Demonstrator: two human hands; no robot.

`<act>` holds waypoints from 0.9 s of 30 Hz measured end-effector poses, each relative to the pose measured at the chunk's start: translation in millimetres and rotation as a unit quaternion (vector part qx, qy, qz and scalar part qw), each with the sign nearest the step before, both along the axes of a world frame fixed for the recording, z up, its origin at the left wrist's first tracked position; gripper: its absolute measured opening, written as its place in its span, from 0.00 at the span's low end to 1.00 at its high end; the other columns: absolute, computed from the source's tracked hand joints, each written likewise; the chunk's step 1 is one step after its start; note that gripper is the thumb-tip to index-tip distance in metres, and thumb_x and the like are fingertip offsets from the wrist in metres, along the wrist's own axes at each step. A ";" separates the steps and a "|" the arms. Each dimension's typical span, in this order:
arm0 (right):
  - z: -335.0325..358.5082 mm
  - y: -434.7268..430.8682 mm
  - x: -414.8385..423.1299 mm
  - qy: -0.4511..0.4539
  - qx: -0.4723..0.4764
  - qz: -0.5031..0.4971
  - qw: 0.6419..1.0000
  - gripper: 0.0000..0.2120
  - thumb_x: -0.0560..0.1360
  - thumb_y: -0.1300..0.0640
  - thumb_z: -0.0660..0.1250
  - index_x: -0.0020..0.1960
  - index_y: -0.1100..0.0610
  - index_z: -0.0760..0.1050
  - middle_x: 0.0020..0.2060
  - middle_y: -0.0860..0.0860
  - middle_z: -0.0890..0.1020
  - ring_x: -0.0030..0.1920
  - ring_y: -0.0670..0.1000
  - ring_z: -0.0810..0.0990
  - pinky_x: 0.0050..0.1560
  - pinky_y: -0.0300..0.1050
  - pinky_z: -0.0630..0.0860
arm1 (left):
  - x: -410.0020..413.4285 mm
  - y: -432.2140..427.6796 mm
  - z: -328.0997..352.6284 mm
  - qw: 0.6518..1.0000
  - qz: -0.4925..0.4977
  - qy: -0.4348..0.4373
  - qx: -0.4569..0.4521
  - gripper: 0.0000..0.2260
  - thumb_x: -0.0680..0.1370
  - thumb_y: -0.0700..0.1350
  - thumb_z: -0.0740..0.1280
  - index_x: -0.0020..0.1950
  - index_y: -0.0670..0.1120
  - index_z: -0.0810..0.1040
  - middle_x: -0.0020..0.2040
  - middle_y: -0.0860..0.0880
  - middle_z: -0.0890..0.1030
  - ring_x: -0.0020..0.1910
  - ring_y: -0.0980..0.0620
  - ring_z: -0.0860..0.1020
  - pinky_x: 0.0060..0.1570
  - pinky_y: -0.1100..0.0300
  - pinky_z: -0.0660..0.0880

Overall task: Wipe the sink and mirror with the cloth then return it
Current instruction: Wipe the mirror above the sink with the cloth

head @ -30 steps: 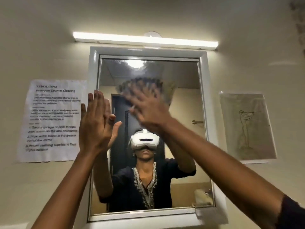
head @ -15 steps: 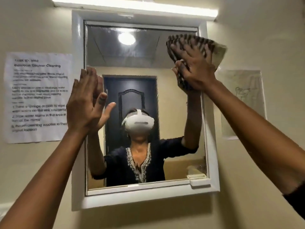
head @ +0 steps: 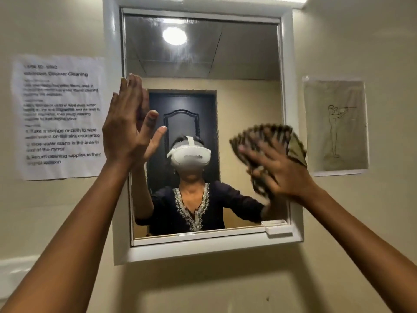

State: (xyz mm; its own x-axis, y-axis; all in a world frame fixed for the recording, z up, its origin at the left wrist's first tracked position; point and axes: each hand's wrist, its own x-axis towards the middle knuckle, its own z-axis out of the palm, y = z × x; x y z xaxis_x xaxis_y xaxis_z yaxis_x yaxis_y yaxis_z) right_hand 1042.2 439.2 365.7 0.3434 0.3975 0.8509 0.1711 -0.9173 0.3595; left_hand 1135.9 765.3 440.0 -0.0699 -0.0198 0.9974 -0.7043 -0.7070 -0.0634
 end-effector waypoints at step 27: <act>-107.9 172.2 45.6 -0.110 0.430 -0.067 0.894 0.34 0.74 0.47 0.55 0.77 0.53 0.51 0.75 0.54 0.50 0.76 0.60 0.52 0.74 0.60 0.43 | 1.5 2.4 3.1 0.999 0.019 0.030 0.013 0.30 0.79 0.62 0.49 0.76 0.47 0.58 0.76 0.47 0.62 0.76 0.51 0.59 0.74 0.62 0.50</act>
